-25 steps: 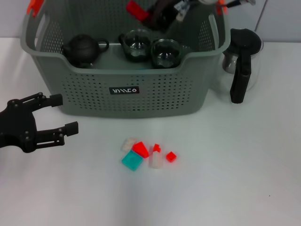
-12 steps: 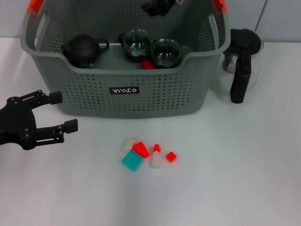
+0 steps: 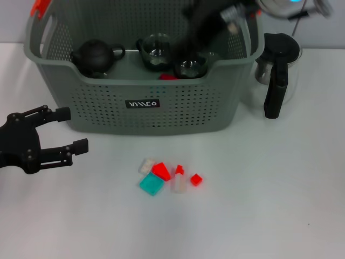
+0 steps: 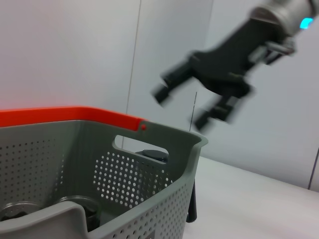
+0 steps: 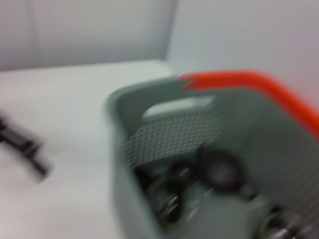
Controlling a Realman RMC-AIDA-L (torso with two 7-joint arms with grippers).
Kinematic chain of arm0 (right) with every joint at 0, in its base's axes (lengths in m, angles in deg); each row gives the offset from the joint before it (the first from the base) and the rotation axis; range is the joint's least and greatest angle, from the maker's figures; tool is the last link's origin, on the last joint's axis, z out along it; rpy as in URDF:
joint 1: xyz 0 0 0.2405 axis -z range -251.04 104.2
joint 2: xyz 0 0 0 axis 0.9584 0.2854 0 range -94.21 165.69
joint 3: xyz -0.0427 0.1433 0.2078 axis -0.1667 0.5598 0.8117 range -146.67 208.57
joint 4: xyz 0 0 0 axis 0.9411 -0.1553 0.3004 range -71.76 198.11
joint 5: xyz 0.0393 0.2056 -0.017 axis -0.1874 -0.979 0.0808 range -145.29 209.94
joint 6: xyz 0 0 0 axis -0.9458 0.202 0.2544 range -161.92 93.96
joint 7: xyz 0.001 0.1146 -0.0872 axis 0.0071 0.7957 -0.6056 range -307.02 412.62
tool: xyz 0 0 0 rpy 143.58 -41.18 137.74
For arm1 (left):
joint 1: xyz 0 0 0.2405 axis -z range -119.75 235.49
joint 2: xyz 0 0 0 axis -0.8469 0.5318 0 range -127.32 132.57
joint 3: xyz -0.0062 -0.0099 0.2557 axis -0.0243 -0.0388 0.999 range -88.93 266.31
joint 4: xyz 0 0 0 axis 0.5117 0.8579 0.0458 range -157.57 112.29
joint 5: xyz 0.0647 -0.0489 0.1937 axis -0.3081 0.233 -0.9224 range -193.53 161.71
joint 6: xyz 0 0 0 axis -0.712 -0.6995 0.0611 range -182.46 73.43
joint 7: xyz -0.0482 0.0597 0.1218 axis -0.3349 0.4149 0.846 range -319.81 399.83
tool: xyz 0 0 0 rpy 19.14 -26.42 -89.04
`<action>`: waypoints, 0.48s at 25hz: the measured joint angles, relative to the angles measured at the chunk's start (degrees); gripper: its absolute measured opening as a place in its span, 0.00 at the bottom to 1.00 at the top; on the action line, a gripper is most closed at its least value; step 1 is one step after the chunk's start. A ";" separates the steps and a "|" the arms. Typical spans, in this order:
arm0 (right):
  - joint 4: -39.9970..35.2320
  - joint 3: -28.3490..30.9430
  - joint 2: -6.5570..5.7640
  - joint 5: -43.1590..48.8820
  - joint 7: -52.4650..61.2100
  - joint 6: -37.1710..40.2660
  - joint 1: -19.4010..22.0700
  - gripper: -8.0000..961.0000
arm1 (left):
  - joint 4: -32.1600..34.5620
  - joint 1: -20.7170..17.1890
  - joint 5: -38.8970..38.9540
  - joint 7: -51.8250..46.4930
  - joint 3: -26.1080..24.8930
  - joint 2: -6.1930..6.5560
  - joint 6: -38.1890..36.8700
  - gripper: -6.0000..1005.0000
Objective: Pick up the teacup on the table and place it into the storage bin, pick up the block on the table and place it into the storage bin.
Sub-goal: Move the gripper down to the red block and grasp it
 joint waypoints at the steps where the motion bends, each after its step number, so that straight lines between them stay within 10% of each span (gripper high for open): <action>1: -0.91 0.40 -0.03 -0.46 0.11 3.63 0.27 0.76 | 0.00 -0.04 0.00 0.04 0.01 0.00 0.02 0.88; 12: -0.20 2.79 -0.10 -2.18 -4.24 21.95 4.06 0.98 | -0.27 -0.06 0.33 0.12 0.04 -0.25 0.35 0.88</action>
